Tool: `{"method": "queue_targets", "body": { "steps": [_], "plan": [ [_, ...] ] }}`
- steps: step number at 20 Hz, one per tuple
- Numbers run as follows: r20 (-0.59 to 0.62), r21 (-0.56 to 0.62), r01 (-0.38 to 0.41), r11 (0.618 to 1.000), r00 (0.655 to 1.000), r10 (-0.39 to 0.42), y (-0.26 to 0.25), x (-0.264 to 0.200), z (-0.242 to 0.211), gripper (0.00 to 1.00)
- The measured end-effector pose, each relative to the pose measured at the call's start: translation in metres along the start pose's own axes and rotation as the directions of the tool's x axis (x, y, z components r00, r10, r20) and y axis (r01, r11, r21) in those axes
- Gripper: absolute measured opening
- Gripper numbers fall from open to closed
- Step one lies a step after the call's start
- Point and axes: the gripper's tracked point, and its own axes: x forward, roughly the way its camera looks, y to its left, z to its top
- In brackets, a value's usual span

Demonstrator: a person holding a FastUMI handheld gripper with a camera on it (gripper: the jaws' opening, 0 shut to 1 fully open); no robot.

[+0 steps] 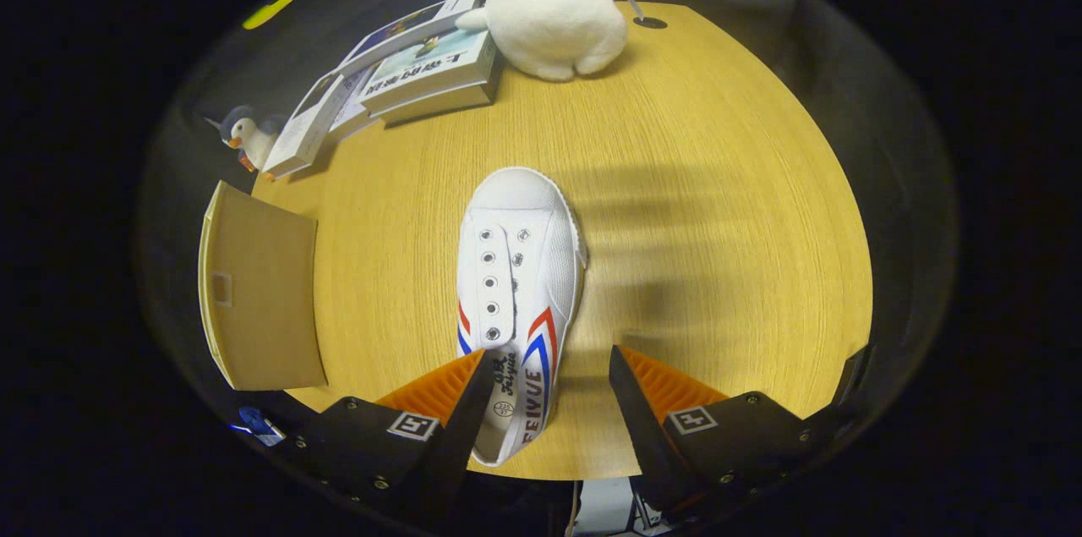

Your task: Open the storage box then place both shoes into the box .Put the left shoe in first, then the right shoe, with the right side of both shoes facing outward in a uniform manner.

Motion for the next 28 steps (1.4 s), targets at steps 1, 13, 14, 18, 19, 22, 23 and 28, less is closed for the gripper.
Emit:
{"method": "queue_targets", "body": {
  "steps": [1,13,14,18,19,22,23,28],
  "plan": [
    [-0.011,-0.018,0.009,1.0,1.0,-0.009,0.0,0.006,-0.001,0.84],
    [-0.008,0.007,0.037,0.999,0.999,-0.037,-0.006,0.019,0.005,0.04],
    [-0.011,0.025,0.022,0.999,1.0,-0.022,-0.005,0.009,0.006,0.01],
    [-0.014,0.053,-0.014,0.999,1.0,0.015,0.005,0.005,0.0,0.0],
    [-0.008,0.056,-0.024,0.998,1.0,0.025,0.008,0.0,0.001,0.0],
    [0.008,0.053,-0.051,0.997,0.999,0.051,0.02,-0.019,0.005,0.0],
    [0.017,0.046,-0.056,0.997,0.998,0.055,0.024,-0.025,0.007,0.0],
    [0.047,0.001,-0.09,0.996,0.995,0.09,0.051,-0.057,0.019,0.01]
  ]
}}
